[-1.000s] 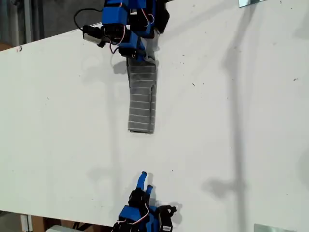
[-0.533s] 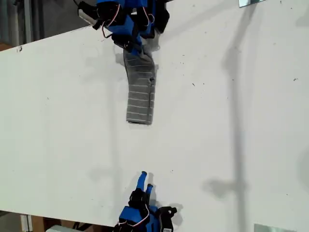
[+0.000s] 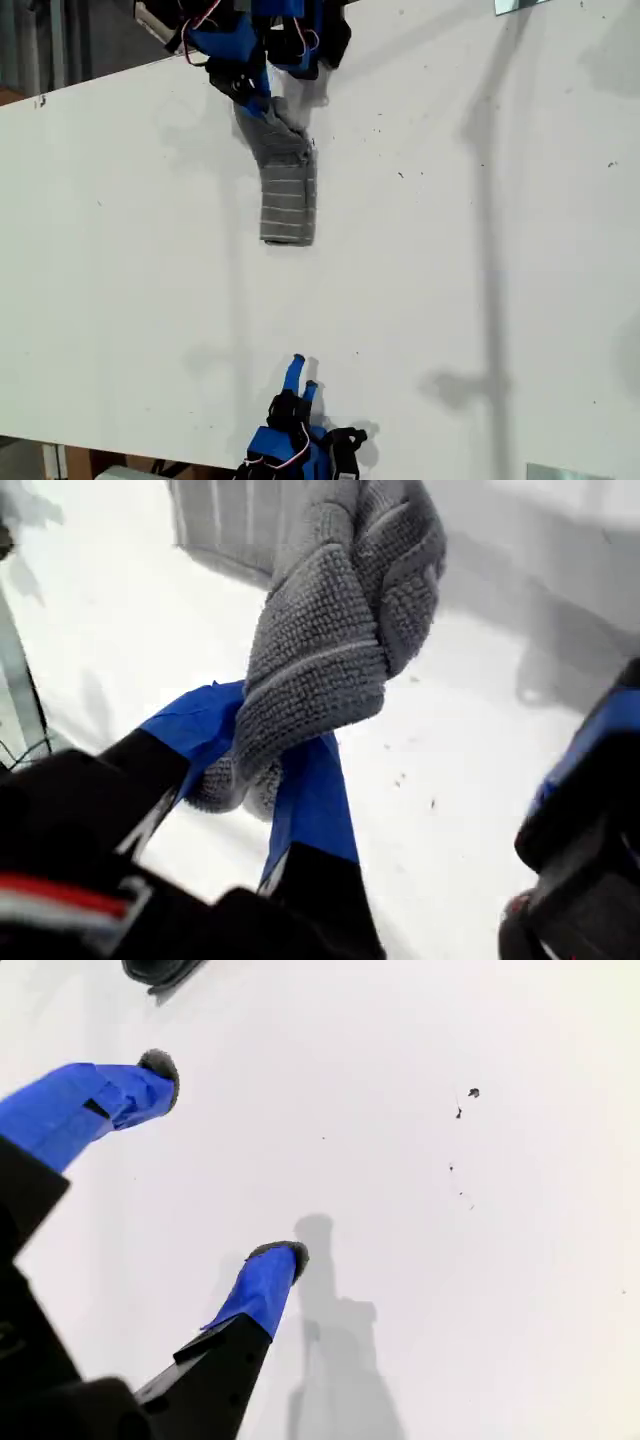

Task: Grasp corners of a square towel and fold twice.

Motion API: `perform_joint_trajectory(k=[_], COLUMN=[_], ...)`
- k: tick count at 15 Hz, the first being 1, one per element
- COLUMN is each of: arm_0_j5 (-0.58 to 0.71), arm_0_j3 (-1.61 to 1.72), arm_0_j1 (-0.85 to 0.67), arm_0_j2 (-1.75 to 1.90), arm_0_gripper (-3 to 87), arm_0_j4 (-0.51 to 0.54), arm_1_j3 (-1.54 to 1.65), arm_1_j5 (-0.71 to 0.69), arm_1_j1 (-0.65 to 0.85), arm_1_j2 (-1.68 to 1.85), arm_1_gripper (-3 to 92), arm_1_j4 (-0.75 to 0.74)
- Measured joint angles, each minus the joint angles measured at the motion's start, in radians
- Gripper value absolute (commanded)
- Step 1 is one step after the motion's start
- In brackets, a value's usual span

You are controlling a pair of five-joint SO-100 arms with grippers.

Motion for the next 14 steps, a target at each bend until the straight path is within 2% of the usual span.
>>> perform_joint_trajectory(k=[1,4,6,10,14], arm_0_j5=[0.0,-0.006,-0.012,-0.04,-0.051], arm_0_j3=[0.002,0.002,0.003,0.009,0.012], arm_0_j1=[0.002,0.002,0.008,0.032,0.037], arm_0_j2=[0.0,0.0,0.012,0.031,0.031], arm_0_gripper=[32.9,33.0,33.1,33.3,33.4], arm_0_j4=[0.0,0.0,0.0,0.009,0.009], arm_1_j3=[-0.061,-0.172,-0.267,-0.446,-0.666], arm_1_j5=[-0.083,-0.448,-0.594,-0.657,-0.721], arm_1_j1=[0.011,0.02,-0.026,-0.109,-0.133], arm_1_j2=[-0.049,-0.249,-0.442,-0.899,-1.158], arm_1_gripper=[-0.1,-0.1,-0.1,-0.1,-0.1], arm_1_j4=[-0.026,-0.233,-0.314,-0.359,-0.368])
